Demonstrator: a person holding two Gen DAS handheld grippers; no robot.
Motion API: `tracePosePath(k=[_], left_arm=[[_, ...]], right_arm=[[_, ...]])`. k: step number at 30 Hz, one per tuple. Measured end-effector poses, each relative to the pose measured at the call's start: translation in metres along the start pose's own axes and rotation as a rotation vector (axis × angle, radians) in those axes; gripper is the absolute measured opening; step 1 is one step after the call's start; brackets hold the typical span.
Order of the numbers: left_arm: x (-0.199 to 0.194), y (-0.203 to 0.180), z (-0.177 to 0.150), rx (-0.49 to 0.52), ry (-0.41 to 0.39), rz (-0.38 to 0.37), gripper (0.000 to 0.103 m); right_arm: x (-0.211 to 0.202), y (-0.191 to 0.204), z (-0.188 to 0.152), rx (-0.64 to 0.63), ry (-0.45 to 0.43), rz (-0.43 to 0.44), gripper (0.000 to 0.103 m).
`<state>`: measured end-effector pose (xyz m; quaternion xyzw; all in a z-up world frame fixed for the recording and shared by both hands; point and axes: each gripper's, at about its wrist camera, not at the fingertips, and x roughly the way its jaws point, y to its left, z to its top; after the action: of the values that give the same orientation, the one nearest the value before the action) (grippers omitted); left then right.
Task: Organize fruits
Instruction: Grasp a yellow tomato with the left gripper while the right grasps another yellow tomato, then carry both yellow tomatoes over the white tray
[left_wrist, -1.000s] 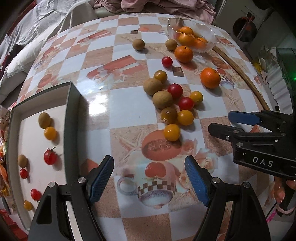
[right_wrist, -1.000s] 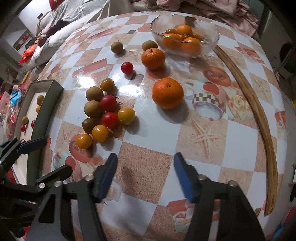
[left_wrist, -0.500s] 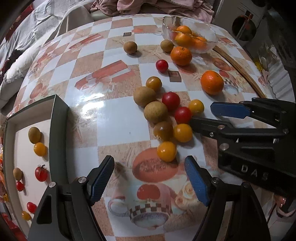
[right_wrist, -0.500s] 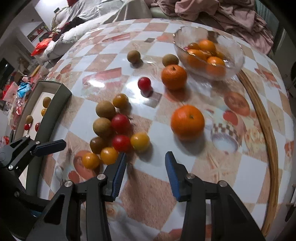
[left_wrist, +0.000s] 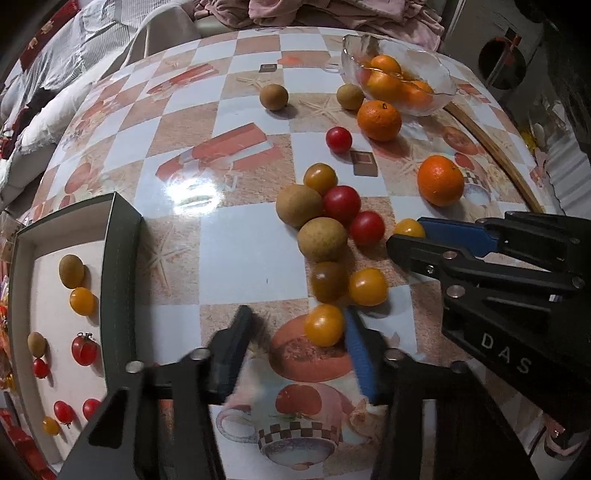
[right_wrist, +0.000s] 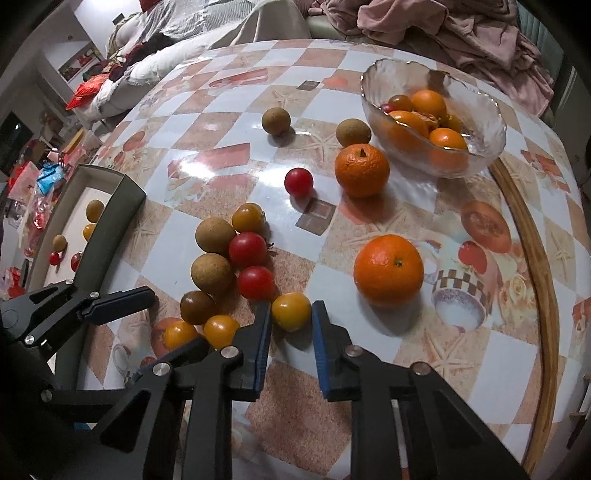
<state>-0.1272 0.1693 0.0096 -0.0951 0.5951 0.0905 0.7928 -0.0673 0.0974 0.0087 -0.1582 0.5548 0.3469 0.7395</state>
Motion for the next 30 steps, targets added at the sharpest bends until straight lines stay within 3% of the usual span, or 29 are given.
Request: tracePosePath(k=[3, 14, 30], left_arm=[[-0.002, -0.005, -0.001, 0.025, 0.003, -0.011, 0.023], [-0.008, 0.007, -0.007, -0.012, 0.026, -0.048, 0.023], [-0.038, 0.028, -0.014, -0.043, -0.006, -0.085, 0.023]], right_arm=[[-0.002, -0.003, -0.002, 0.021, 0.008, -0.003, 0.023], [-0.011, -0.008, -0.014, 0.077, 0.044, -0.013, 0.023], [-0.021, -0.008, -0.024, 0.114, 0.054, -0.041, 0.023]])
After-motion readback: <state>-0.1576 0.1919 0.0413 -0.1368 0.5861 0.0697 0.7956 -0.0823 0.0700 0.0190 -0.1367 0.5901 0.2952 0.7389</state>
